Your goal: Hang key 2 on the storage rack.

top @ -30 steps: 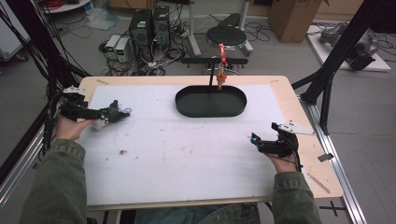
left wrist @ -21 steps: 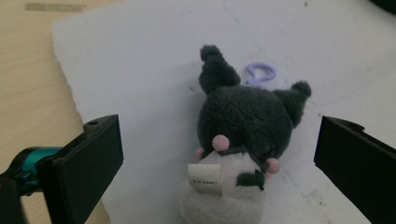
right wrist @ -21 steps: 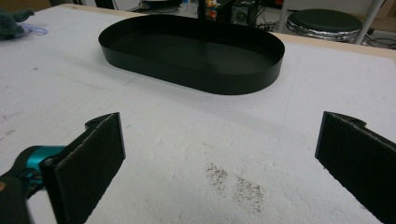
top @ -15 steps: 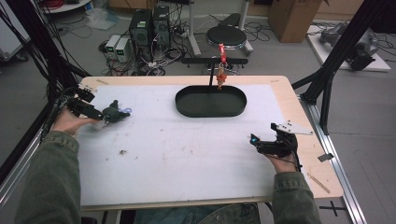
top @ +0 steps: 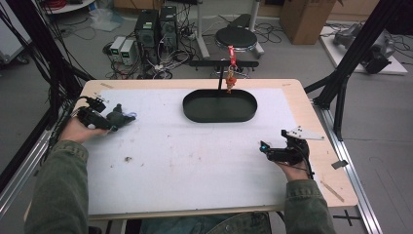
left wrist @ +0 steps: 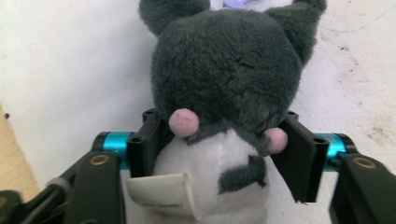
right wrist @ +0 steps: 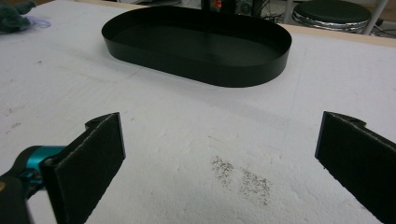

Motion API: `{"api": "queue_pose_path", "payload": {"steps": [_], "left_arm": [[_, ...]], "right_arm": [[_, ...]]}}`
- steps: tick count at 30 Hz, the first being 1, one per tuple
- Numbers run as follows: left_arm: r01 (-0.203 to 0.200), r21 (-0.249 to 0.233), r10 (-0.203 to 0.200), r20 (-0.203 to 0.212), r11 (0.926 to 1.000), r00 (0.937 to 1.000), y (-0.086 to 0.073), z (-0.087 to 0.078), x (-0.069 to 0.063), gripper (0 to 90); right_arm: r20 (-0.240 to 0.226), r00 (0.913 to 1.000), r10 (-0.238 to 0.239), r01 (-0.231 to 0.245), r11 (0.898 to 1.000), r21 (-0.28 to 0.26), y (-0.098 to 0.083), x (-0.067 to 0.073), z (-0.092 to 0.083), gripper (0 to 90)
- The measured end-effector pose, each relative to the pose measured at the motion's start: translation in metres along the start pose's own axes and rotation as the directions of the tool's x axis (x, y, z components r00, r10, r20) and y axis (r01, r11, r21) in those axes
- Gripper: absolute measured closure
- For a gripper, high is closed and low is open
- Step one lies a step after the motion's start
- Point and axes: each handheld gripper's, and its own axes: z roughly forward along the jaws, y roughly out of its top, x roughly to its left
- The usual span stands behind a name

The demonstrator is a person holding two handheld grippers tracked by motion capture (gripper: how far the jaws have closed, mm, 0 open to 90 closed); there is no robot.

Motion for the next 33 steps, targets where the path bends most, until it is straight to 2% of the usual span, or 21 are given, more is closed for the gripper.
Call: {"api": "queue_pose_path", "payload": {"steps": [3,5,11,15,16,18,24,28,30,33], "left_arm": [[-0.014,-0.005,0.014,-0.008,0.9999,0.9999,0.000,-0.003,-0.003,46.2],[0.006,-0.029,-0.005,0.018,0.9996,0.9998,0.000,-0.006,-0.005,47.1],[0.057,-0.046,-0.057,0.016,0.9973,0.9983,0.004,-0.015,-0.011,47.4],[0.078,-0.074,-0.076,0.027,0.9943,0.9968,0.007,-0.028,-0.018,47.4],[0.094,-0.082,-0.092,0.031,0.9922,0.9953,0.007,-0.032,-0.020,47.4],[0.097,-0.075,-0.094,0.040,0.9925,0.9947,0.010,-0.041,-0.024,47.4],[0.041,-0.126,-0.041,-0.003,0.9912,0.9991,0.032,-0.074,-0.041,47.7],[0.018,-0.153,-0.023,-0.031,0.9881,0.9993,0.049,-0.093,-0.048,47.6],[0.010,-0.169,-0.015,-0.028,0.9855,0.9995,0.057,-0.098,-0.053,47.6],[-0.025,-0.180,0.021,-0.024,0.9833,0.9995,0.070,-0.102,-0.064,47.6]], "right_arm": [[-0.005,1.0000,-0.008,0.008,1.000,0.001,0.000,0.001,0.000,0.4],[-0.010,0.9999,-0.003,0.003,1.000,-0.003,0.000,0.001,0.000,0.4],[-0.015,0.9999,0.008,-0.008,1.000,-0.010,0.000,0.000,-0.002,0.4],[-0.022,0.9995,0.021,-0.022,1.000,-0.021,0.000,-0.002,-0.005,0.4],[-0.023,0.9995,0.022,-0.023,0.999,-0.029,0.000,-0.002,-0.006,0.4],[-0.027,0.9993,0.027,-0.028,0.999,-0.039,0.000,-0.003,-0.008,0.4],[-0.031,0.9989,0.036,-0.038,0.998,-0.048,0.001,-0.008,-0.007,0.4],[-0.041,0.9983,0.043,-0.045,0.998,-0.051,0.001,-0.007,-0.008,0.4],[-0.039,0.9982,0.044,-0.046,0.997,-0.055,0.001,-0.008,-0.007,0.4],[-0.040,0.9981,0.047,-0.049,0.997,-0.051,0.001,-0.008,-0.007,0.4]]}}
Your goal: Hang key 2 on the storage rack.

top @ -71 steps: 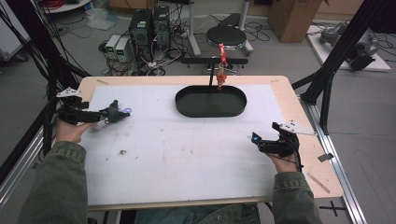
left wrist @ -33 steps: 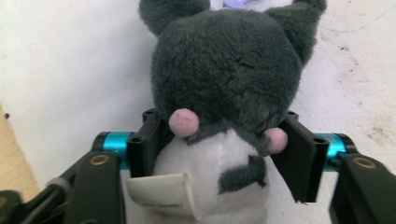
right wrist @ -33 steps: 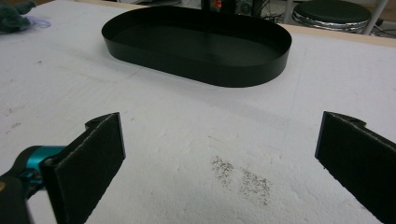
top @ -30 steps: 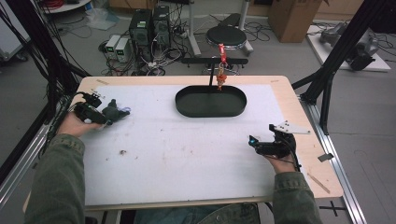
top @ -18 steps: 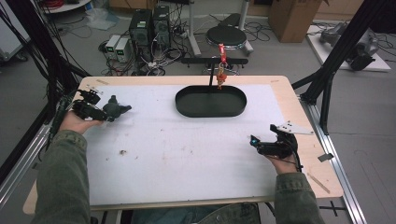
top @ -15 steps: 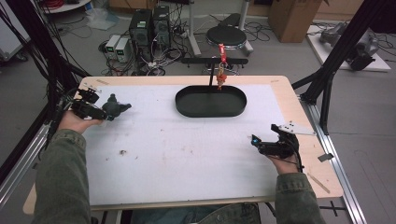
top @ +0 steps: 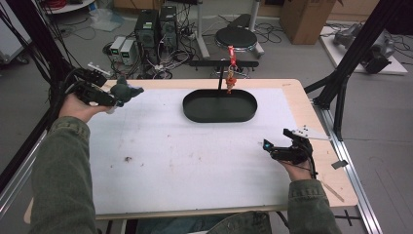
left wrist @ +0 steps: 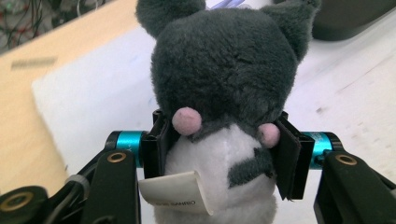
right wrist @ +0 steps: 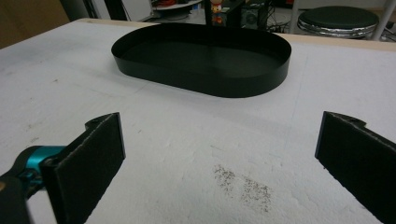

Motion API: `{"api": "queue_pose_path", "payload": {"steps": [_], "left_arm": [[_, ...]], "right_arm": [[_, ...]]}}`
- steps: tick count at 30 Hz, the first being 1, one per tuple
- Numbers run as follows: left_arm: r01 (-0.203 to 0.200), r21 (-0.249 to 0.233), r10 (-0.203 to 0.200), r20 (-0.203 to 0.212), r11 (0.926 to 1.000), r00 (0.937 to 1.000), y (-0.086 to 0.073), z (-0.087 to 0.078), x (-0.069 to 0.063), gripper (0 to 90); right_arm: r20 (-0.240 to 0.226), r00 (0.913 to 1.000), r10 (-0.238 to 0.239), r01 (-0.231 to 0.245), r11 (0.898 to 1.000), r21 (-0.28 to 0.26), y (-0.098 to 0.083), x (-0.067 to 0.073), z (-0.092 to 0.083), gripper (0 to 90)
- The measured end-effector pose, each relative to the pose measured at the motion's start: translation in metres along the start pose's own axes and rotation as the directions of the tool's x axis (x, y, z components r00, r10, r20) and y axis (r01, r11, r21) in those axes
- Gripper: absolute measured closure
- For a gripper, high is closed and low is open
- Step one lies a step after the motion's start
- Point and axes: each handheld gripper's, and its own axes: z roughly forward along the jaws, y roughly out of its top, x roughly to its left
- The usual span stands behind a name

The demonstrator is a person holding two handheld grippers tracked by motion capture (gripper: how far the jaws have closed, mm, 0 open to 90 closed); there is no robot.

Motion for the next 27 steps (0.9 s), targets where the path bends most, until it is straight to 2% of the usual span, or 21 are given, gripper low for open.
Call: {"api": "queue_pose_path", "payload": {"steps": [4,6,10,16,20,23,25,27], "left_arm": [[-0.059,0.008,0.059,0.026,0.9982,0.9979,0.019,0.003,-0.015,47.6],[-0.084,0.008,0.084,0.026,0.9964,0.9961,0.030,0.003,-0.023,47.7],[-0.112,0.013,0.112,0.047,0.9936,0.9926,0.049,0.005,-0.035,47.7],[-0.167,-0.001,0.167,0.097,0.9859,0.9813,0.072,0.007,-0.056,47.7],[-0.191,0.001,0.190,0.115,0.9816,0.9751,0.085,0.013,-0.068,47.6],[-0.214,0.013,0.211,0.107,0.9768,0.9716,0.094,0.019,-0.074,47.6],[-0.213,0.016,0.210,0.111,0.9769,0.9713,0.098,0.025,-0.078,47.6],[-0.219,0.010,0.216,0.128,0.9757,0.9681,0.102,0.032,-0.081,47.7]], "right_arm": [[0.004,1.0000,0.001,-0.001,1.000,-0.005,0.000,0.000,-0.001,0.4],[0.004,1.0000,0.008,-0.007,1.000,-0.004,0.000,0.000,-0.001,0.4],[0.005,1.0000,0.008,-0.008,1.000,-0.007,0.000,-0.001,-0.002,0.4],[0.003,1.0000,0.009,-0.009,1.000,-0.008,-0.001,-0.003,-0.003,0.4],[0.005,0.9998,0.022,-0.022,1.000,-0.013,-0.001,-0.004,-0.005,0.4],[0.004,0.9997,0.024,-0.024,1.000,-0.016,-0.002,-0.005,-0.006,0.4],[0.004,0.9997,0.026,-0.026,0.999,-0.018,-0.002,-0.004,-0.006,0.4],[0.004,0.9997,0.023,-0.023,1.000,-0.021,-0.002,-0.004,-0.007,0.4]]}}
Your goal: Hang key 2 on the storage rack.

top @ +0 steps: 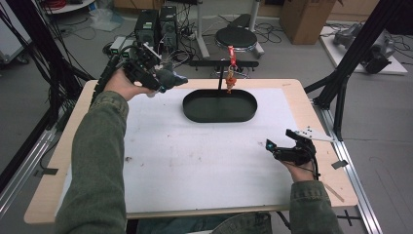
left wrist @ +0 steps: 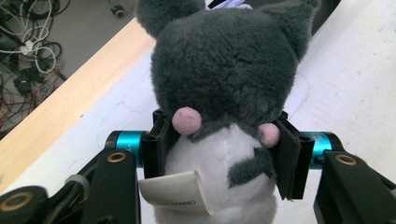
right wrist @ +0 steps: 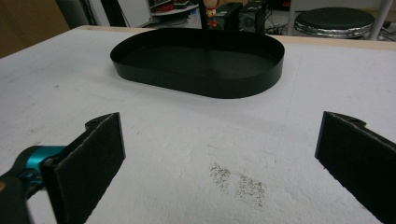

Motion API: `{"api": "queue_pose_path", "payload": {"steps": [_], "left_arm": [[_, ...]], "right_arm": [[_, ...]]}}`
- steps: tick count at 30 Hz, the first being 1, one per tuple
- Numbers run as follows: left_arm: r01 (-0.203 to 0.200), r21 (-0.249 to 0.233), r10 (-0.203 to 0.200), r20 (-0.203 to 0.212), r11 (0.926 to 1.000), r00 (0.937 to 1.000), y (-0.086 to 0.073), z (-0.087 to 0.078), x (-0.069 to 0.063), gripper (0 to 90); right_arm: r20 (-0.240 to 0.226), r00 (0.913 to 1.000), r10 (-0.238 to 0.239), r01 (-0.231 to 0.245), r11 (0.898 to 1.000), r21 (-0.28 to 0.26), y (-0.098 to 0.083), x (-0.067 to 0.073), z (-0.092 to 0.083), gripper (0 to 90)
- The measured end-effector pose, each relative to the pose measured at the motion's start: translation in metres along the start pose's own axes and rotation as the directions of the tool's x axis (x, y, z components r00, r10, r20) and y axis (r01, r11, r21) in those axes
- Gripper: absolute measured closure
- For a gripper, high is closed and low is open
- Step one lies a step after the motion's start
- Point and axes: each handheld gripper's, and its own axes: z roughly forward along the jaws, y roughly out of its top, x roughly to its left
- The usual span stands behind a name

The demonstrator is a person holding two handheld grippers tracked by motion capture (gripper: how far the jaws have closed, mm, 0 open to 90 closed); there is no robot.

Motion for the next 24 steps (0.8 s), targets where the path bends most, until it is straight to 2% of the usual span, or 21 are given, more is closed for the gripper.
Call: {"api": "queue_pose_path", "payload": {"steps": [3,6,9,11,13,18,21,24], "left_arm": [[-0.003,-0.001,0.003,0.016,1.0000,0.9999,0.005,0.007,-0.002,47.6],[-0.025,0.022,0.025,0.003,0.9994,0.9997,0.016,0.011,-0.007,47.6],[-0.044,-0.009,0.045,0.028,0.9990,0.9986,0.030,0.008,-0.012,47.6],[-0.038,-0.017,0.039,0.038,0.9991,0.9985,0.036,0.008,-0.013,47.7],[-0.036,-0.007,0.037,0.034,0.9993,0.9988,0.040,0.011,-0.013,47.6],[-0.016,0.026,0.015,0.030,0.9995,0.9994,0.040,0.020,-0.010,47.6],[-0.001,0.013,0.001,0.034,0.9999,0.9994,0.040,0.022,-0.006,47.5],[0.014,-0.020,-0.013,0.056,0.9997,0.9983,0.043,0.026,-0.001,47.4]], "right_arm": [[-0.001,1.0000,0.003,-0.003,1.000,0.003,-0.001,0.000,0.000,0.4],[0.002,1.0000,0.006,-0.006,1.000,0.004,-0.001,-0.001,0.000,0.4],[-0.002,1.0000,0.002,-0.002,1.000,0.003,-0.001,-0.001,0.000,0.4],[-0.002,1.0000,0.008,-0.008,1.000,0.006,-0.001,0.000,0.000,0.4],[-0.002,1.0000,0.007,-0.007,1.000,0.007,-0.001,0.000,-0.001,0.4],[0.001,1.0000,0.008,-0.008,1.000,0.001,-0.002,-0.003,-0.002,0.4],[0.002,0.9999,0.012,-0.012,1.000,0.004,-0.003,-0.003,-0.003,0.4],[-0.003,0.9999,0.010,-0.010,1.000,0.009,-0.003,-0.002,-0.003,0.4]]}}
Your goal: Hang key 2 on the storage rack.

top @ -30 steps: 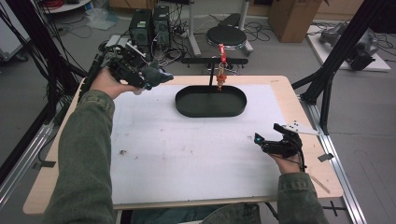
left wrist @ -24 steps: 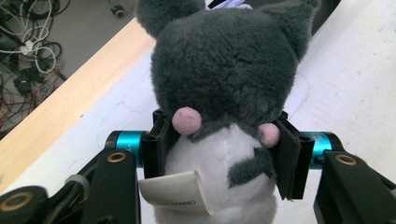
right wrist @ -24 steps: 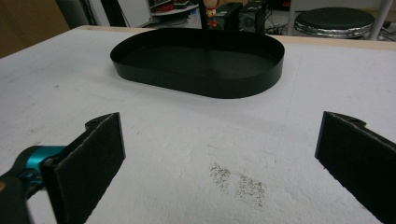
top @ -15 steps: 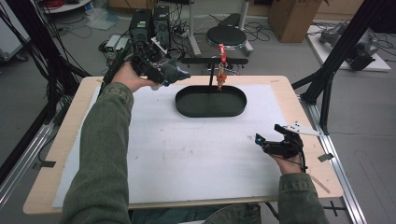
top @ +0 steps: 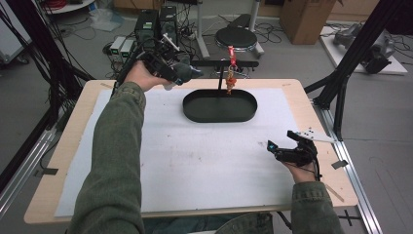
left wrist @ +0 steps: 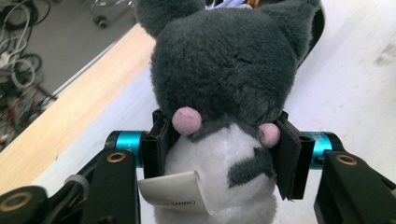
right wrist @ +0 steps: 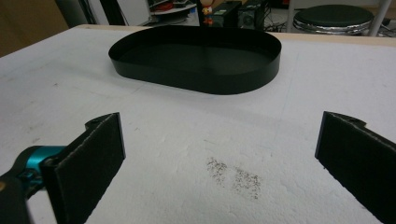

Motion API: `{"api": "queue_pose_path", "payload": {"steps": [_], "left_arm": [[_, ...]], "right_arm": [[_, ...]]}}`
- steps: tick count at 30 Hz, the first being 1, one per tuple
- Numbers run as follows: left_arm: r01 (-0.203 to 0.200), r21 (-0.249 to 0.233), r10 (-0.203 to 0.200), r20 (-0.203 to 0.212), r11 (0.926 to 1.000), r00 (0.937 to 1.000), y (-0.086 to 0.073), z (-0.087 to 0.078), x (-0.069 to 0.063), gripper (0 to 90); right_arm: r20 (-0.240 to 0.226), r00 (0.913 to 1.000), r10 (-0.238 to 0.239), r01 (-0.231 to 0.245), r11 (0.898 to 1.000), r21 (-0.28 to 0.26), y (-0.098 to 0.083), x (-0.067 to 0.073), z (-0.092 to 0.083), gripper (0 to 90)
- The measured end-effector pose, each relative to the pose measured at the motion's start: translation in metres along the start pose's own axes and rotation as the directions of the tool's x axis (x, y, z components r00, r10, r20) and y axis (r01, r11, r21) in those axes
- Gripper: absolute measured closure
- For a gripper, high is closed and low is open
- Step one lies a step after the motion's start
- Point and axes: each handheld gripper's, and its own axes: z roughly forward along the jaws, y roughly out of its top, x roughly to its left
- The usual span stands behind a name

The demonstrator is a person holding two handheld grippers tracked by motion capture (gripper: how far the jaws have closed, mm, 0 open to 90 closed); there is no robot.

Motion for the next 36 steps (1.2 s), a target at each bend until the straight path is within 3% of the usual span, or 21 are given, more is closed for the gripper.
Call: {"api": "queue_pose_path", "payload": {"steps": [5,12,16,21,26,28,29,30,32,36], "left_arm": [[0.022,-0.009,-0.022,-0.032,0.9997,0.9992,0.001,0.010,0.008,47.4],[0.057,-0.050,-0.057,0.010,0.9971,0.9984,-0.004,0.008,0.014,47.3],[0.069,-0.051,-0.071,-0.031,0.9963,0.9970,-0.005,0.002,0.017,47.1],[0.098,-0.065,-0.103,-0.070,0.9930,0.9923,-0.007,0.010,0.020,46.3],[0.117,-0.067,-0.120,-0.044,0.9909,0.9918,-0.012,0.018,0.026,42.5],[0.130,-0.102,-0.135,-0.050,0.9863,0.9895,-0.014,0.015,0.029,33.3],[0.126,-0.124,-0.135,-0.060,0.9842,0.9891,-0.015,0.013,0.030,21.5],[0.133,-0.168,-0.145,-0.060,0.9767,0.9876,-0.017,0.008,0.032,15.5],[0.163,-0.216,-0.170,-0.013,0.9627,0.9854,-0.020,0.002,0.034,4.0],[0.148,-0.261,-0.151,0.008,0.9539,0.9885,-0.027,-0.007,0.035,1.7]], "right_arm": [[0.000,0.9999,-0.017,0.017,1.000,0.010,0.000,0.001,0.003,0.4],[0.003,0.9998,-0.020,0.020,0.999,0.025,-0.002,0.000,0.004,0.4],[0.005,0.9996,-0.028,0.028,0.999,0.021,-0.002,0.000,0.003,0.4],[-0.002,0.9997,-0.025,0.025,0.999,0.024,-0.001,0.002,0.003,0.4],[0.002,0.9996,-0.030,0.030,0.999,0.025,-0.001,0.002,0.004,0.4],[0.000,0.9996,-0.028,0.028,0.999,0.025,-0.001,0.002,0.003,0.4],[0.002,0.9996,-0.030,0.029,0.999,0.023,-0.001,0.001,0.003,0.4],[0.001,0.9995,-0.030,0.030,0.999,0.020,-0.001,0.001,0.003,0.4],[-0.002,0.9996,-0.027,0.027,0.999,0.020,-0.001,0.000,0.003,0.4],[-0.014,0.9993,-0.035,0.035,0.999,0.008,-0.001,0.000,0.003,0.4]]}}
